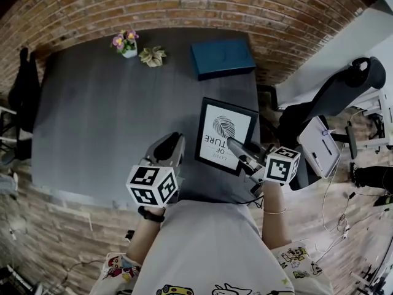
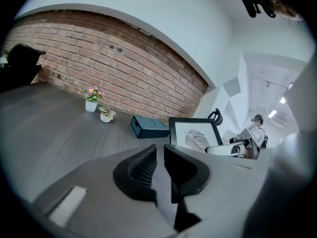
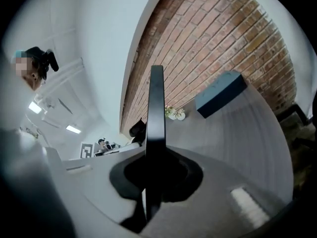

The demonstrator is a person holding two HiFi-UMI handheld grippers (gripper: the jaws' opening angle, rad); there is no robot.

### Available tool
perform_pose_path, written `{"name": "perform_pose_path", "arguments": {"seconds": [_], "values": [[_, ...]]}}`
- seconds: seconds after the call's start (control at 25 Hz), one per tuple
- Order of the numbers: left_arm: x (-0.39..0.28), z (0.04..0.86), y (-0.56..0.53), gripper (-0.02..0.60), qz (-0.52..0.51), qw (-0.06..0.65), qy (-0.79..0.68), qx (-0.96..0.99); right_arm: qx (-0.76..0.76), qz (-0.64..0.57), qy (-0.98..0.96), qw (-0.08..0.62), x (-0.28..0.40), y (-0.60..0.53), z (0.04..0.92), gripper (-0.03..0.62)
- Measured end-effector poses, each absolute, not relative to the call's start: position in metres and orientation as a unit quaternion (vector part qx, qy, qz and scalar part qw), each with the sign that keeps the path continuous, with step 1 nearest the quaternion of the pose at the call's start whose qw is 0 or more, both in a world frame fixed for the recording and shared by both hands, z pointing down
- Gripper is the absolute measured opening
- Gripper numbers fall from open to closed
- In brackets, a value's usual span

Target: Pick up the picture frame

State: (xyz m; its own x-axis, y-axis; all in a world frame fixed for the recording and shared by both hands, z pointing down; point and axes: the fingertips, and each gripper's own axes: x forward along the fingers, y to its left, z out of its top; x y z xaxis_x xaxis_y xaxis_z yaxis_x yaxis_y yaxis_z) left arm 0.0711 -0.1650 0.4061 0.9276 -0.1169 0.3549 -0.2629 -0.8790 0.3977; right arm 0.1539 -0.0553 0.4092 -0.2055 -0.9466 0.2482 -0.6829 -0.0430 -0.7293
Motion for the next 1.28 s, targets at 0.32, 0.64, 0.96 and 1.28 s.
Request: {"name": "perform_pose_path", "arguments": {"seconds": [0.32,0.64,0.96,1.28], "values": [[0.06,0.371,-0.162,0.046,0.153,0.148,-0.104,0.972,-0.657,-0.298,0.682,0.12,0.154,-0.049,0.354,0.012],[0.056,0.348,-0.162,0.014,0.13,0.105,-0.11,0.98,-0.733,-0.192,0.651,0.043,0.167,-0.03,0.316,0.012],[0.056,0.342,-0.156,0.012,0.129,0.084,-0.101,0.983,-0.791,-0.121,0.6,-0.004,0.175,-0.014,0.306,0.012],[0.053,0.346,-0.156,0.012,0.134,0.06,-0.108,0.983,-0.811,-0.073,0.577,-0.054,0.174,-0.008,0.309,0.012]]}}
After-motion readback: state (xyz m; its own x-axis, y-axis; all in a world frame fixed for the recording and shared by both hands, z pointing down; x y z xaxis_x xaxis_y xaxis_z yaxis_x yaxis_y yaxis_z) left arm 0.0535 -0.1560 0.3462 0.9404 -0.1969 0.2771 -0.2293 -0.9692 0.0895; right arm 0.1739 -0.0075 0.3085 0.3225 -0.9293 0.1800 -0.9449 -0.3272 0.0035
